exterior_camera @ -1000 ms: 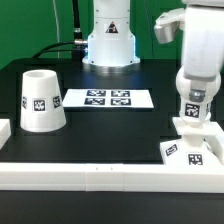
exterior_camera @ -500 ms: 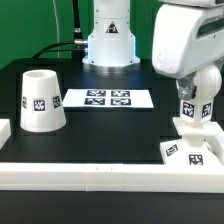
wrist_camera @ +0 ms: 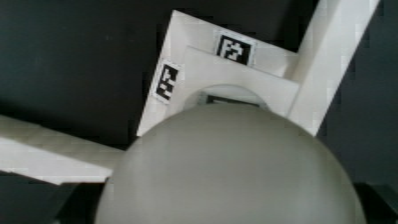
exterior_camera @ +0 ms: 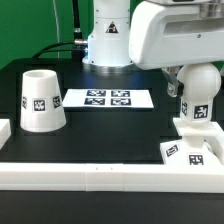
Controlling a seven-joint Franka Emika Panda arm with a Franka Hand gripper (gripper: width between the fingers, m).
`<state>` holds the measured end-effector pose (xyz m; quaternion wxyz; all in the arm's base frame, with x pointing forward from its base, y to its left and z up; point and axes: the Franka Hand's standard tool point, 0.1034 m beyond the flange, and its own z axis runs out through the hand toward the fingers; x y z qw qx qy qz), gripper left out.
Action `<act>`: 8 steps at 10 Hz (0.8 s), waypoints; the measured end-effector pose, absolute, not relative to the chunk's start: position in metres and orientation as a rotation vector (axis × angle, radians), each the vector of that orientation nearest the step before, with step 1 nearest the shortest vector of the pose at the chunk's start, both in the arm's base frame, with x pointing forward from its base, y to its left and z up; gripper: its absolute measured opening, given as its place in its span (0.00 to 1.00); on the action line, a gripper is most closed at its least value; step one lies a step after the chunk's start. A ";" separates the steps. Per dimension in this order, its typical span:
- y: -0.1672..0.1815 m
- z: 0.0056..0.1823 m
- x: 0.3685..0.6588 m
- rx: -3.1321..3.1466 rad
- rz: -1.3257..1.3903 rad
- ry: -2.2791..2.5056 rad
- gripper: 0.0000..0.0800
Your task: Assemble lamp
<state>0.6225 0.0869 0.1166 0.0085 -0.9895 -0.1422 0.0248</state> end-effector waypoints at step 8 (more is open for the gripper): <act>0.083 0.116 0.625 -3.033 0.081 0.662 0.72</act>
Offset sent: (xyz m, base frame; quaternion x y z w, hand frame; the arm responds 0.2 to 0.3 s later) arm -0.0009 0.0036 -0.0016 0.0487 -0.0015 0.3669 0.9290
